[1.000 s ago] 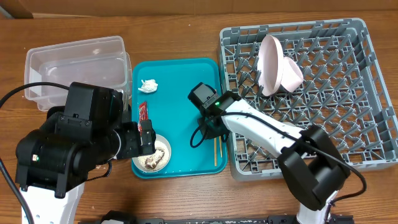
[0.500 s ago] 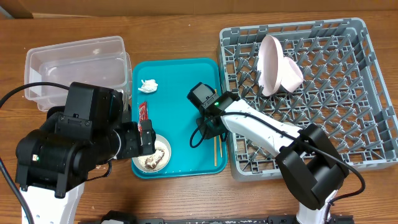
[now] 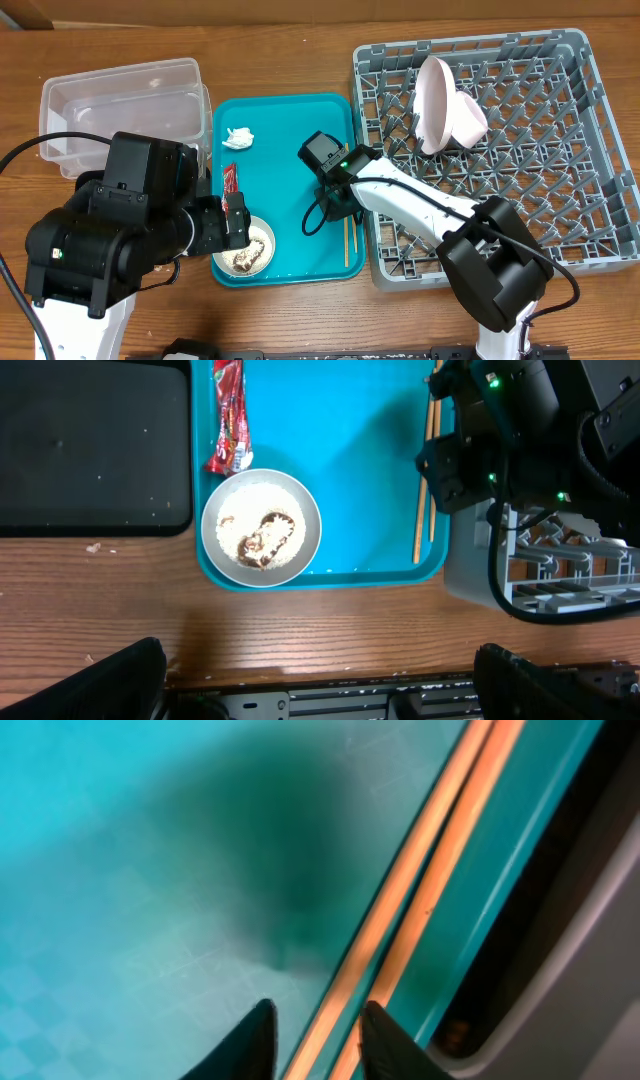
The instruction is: Sort waste into correct bins and load items into the dishwasher
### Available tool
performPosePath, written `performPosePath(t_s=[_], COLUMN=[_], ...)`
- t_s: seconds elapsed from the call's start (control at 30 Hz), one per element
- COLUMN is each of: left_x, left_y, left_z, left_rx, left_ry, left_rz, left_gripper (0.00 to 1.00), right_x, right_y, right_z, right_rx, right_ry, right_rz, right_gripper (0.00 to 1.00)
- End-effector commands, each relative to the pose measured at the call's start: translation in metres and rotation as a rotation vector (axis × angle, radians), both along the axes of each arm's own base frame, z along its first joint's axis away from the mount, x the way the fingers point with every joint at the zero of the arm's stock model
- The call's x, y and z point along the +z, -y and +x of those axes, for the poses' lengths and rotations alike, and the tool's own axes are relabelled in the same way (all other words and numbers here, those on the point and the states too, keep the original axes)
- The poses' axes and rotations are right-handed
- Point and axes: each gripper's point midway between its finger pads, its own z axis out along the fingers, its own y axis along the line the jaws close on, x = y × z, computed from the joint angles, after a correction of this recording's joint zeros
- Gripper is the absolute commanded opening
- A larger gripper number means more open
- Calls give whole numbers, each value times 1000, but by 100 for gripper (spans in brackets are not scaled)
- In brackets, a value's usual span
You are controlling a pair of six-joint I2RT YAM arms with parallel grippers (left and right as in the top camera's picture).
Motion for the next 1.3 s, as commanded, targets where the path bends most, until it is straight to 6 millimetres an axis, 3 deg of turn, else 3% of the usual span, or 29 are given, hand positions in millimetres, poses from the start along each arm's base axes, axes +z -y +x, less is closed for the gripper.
performPosePath(t_s=[0.0, 0.37, 0.67, 0.8, 1.07, 1.27], left_x=[3, 3, 3, 3, 3, 3], left_y=[-1, -1, -1, -1, -1, -1], left_z=[2, 2, 2, 2, 2, 2], left_rx=[-13, -13, -13, -13, -13, -13], left_ry=[19, 19, 19, 19, 19, 19], left_rz=[15, 15, 15, 15, 15, 15], left_gripper=[100, 100, 100, 100, 100, 100], right_x=[-40, -36, -9, -7, 2, 31], right_y=[5, 2, -21, -22, -10, -19], right_z=[-19, -29, -36, -37, -17, -13], right_rx=[10, 108, 222, 226, 161, 164], right_ry=[-121, -135, 20, 36, 47, 95], right_rz=[-26, -53, -137, -145, -141, -101], right_gripper=[24, 31, 34, 38, 37, 36])
